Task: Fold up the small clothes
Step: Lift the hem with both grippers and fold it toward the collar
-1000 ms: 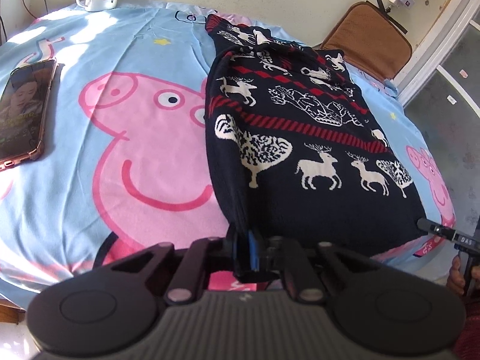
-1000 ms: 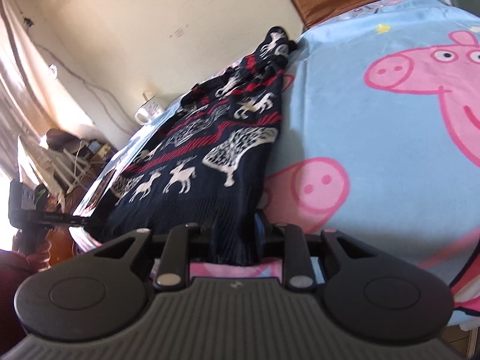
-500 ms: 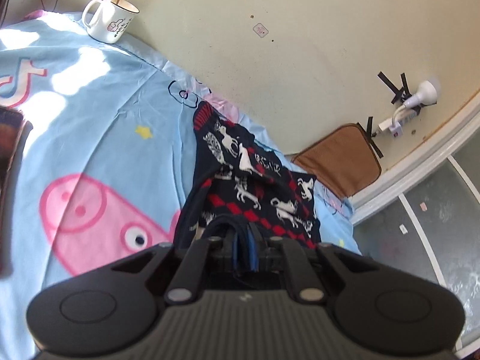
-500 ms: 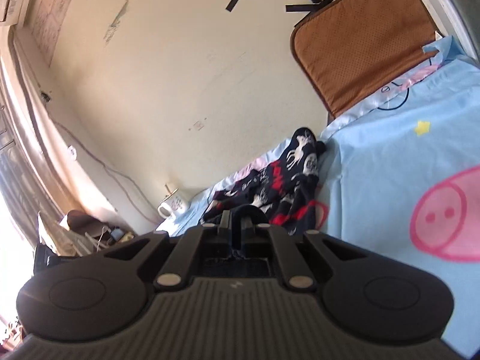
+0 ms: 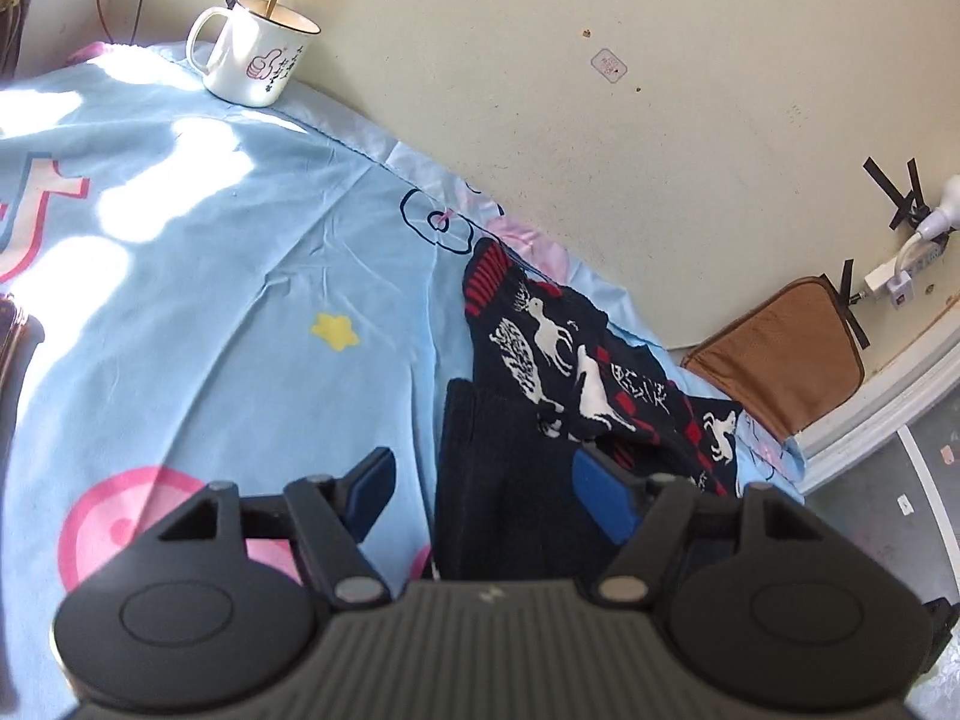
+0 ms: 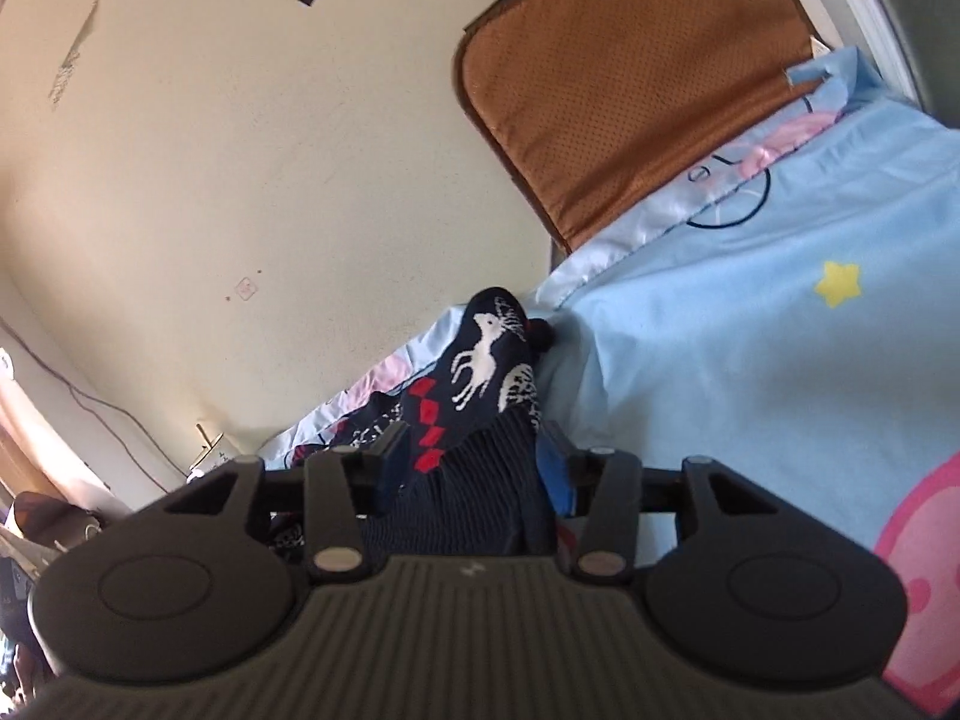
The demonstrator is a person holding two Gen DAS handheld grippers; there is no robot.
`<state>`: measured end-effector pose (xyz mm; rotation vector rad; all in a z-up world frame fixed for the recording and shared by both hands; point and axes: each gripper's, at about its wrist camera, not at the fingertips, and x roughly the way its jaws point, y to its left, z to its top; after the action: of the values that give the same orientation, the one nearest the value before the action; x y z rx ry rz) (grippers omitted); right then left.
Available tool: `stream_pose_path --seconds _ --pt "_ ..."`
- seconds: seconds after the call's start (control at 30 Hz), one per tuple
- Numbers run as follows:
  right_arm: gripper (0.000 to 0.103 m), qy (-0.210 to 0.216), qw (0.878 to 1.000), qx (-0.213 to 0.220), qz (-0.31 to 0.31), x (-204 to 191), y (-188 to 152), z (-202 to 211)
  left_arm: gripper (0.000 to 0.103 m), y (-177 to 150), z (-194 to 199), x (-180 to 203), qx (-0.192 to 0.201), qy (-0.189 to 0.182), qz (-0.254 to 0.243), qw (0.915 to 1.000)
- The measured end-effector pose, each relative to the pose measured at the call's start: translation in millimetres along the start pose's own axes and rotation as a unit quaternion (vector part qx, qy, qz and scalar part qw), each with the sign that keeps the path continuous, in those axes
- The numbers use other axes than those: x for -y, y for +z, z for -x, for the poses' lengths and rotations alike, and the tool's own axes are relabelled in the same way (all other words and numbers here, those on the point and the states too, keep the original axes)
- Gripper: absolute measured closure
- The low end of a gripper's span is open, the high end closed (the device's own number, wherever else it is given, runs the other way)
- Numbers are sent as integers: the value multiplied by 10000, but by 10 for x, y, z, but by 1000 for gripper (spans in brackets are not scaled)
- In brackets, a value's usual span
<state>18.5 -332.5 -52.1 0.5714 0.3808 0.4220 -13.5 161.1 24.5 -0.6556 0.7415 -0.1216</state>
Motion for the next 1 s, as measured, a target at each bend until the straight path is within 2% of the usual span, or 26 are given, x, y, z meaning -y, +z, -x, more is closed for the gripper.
stream_pose_path --seconds 0.1,0.17,0.23,0.27,0.3,0.33,0.37,0.47,0.57,0.63,0.67,0.73,0.77,0.8,0.87,0.93,1.0 --pt "54 -42 9988 -156 453 -162 -139 83 35 -109 -61 30 -227 98 -115 9996" --pt "54 -298 9980 -203 527 -155 -238 137 36 -205 -87 94 -296 175 -304 9989" --pt "53 -603 9969 -183 474 -92 -316 211 43 -282 -108 157 -343 320 -490 9977" --pt "53 -716 9965 -199 393 -42 -353 245 54 -321 -122 186 -391 362 -589 9968" --pt "58 -728 9965 -260 302 -2 -381 270 71 -357 -136 209 -458 370 -671 9960" --pt "70 -627 9970 -415 207 40 -416 259 77 -392 -149 233 -522 406 -761 9949" --pt "93 -536 9966 -605 156 58 -447 237 85 -422 -151 261 -541 473 -871 9936" --pt "94 -474 9969 -569 254 -43 -503 406 93 -519 -34 317 -578 506 -1104 9909" --pt "94 -683 9954 -454 492 -108 -522 582 93 -580 102 273 -665 449 -1029 9914" --pt "94 -870 9931 -672 406 -19 -570 483 92 -597 51 253 -729 501 -1036 9907" --pt "94 -911 9923 -764 346 11 -594 433 90 -599 15 250 -730 543 -1022 9906" --pt "90 -896 9931 -661 373 -17 -602 443 88 -604 3 269 -663 585 -1010 9909" --pt "89 -872 9937 -574 410 -49 -589 485 82 -605 30 293 -601 607 -1066 9906" --pt "88 -826 9946 -441 451 -75 -573 540 72 -606 94 313 -469 625 -1127 9905" --pt "85 -850 9941 -156 660 -139 -525 650 61 -584 256 349 -74 723 -1197 9901" --pt "84 -877 9924 69 855 -212 -478 699 60 -535 395 410 323 733 -1272 9886" --pt "84 -725 9933 116 895 -288 -442 643 60 -470 426 515 519 616 -1355 9875"
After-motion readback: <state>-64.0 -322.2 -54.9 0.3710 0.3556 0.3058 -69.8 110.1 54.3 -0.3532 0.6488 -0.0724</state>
